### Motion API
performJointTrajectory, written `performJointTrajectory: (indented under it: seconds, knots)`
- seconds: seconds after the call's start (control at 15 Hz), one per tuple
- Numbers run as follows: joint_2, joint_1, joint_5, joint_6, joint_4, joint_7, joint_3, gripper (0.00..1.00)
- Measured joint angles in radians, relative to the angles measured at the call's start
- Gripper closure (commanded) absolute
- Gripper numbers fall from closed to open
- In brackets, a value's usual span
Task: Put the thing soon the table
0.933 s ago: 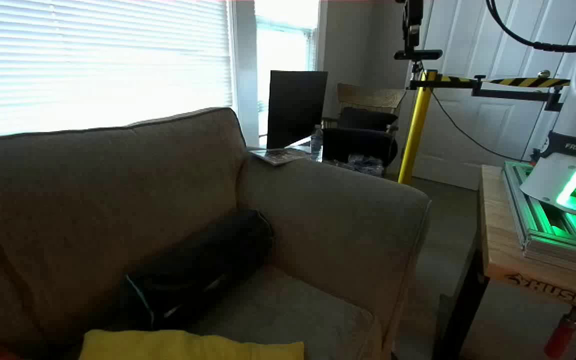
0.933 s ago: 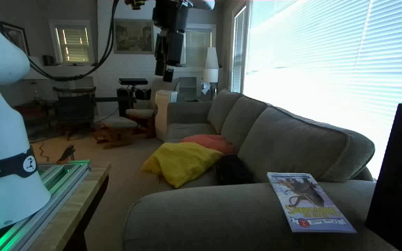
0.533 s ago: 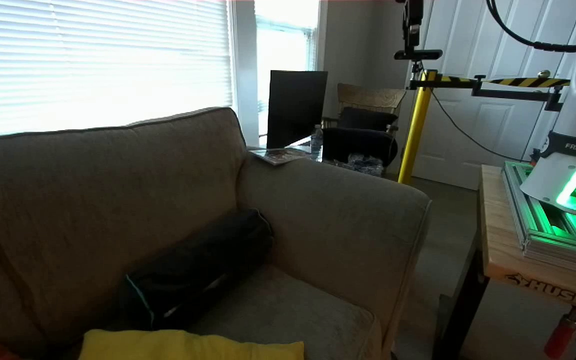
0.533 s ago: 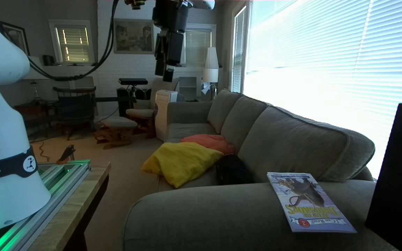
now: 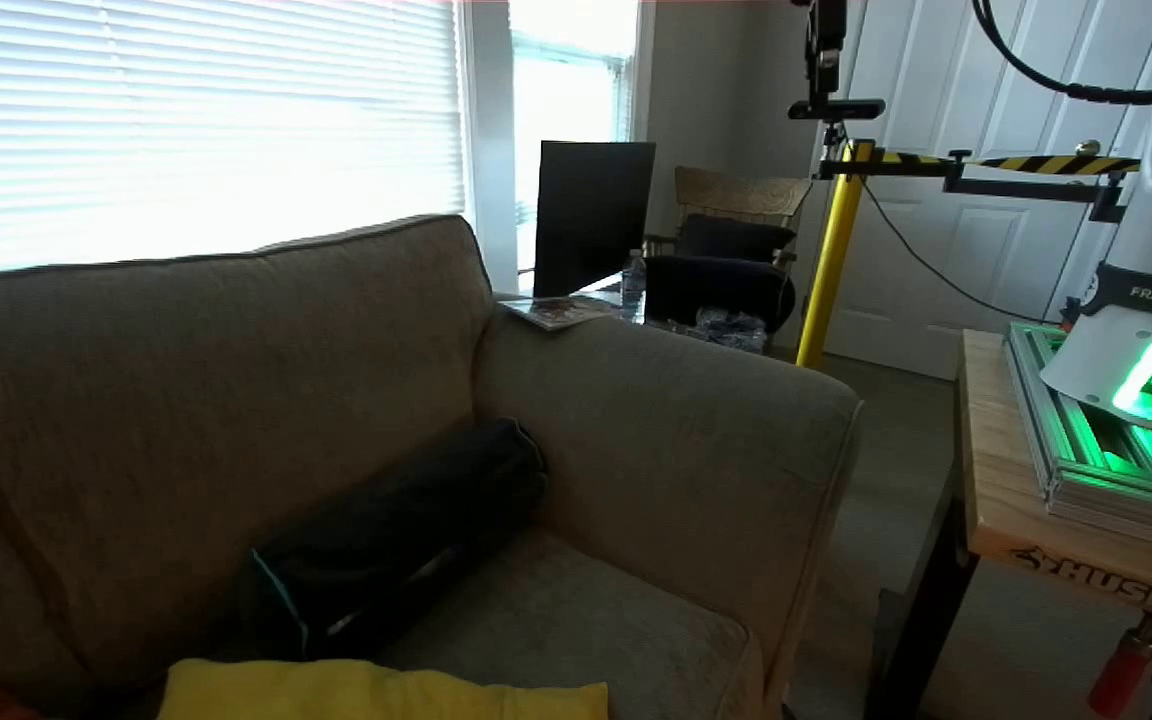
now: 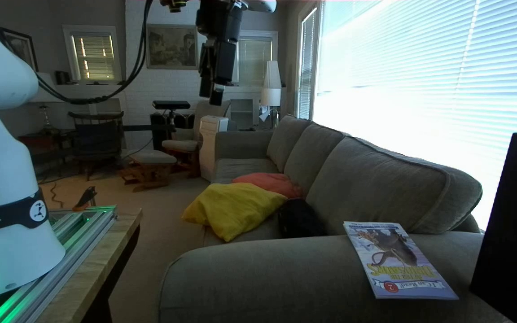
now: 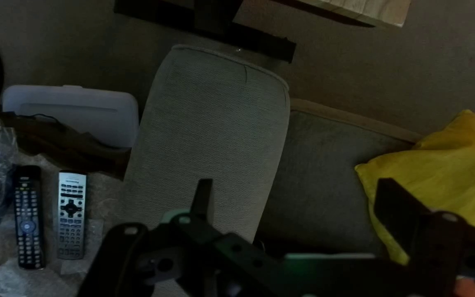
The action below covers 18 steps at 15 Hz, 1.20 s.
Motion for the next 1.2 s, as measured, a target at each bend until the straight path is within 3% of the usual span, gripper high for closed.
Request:
performJointTrajectory:
  seconds: [0.2,0.47,0.8,1.2]
  knots:
    - [0.003,-0.006,0.0,0.013,0.0,0.019,0.005,0.0]
    - [0.092,-0.035,0.001,0.168,0.033,0.178,0.017,0.0]
    - [0.382,-0.078,0.028,0.312,0.201,0.36,0.015,0.0]
    - [0.743,-0.137,0.136,0.245,0.528,0.428,-0.008,0.0]
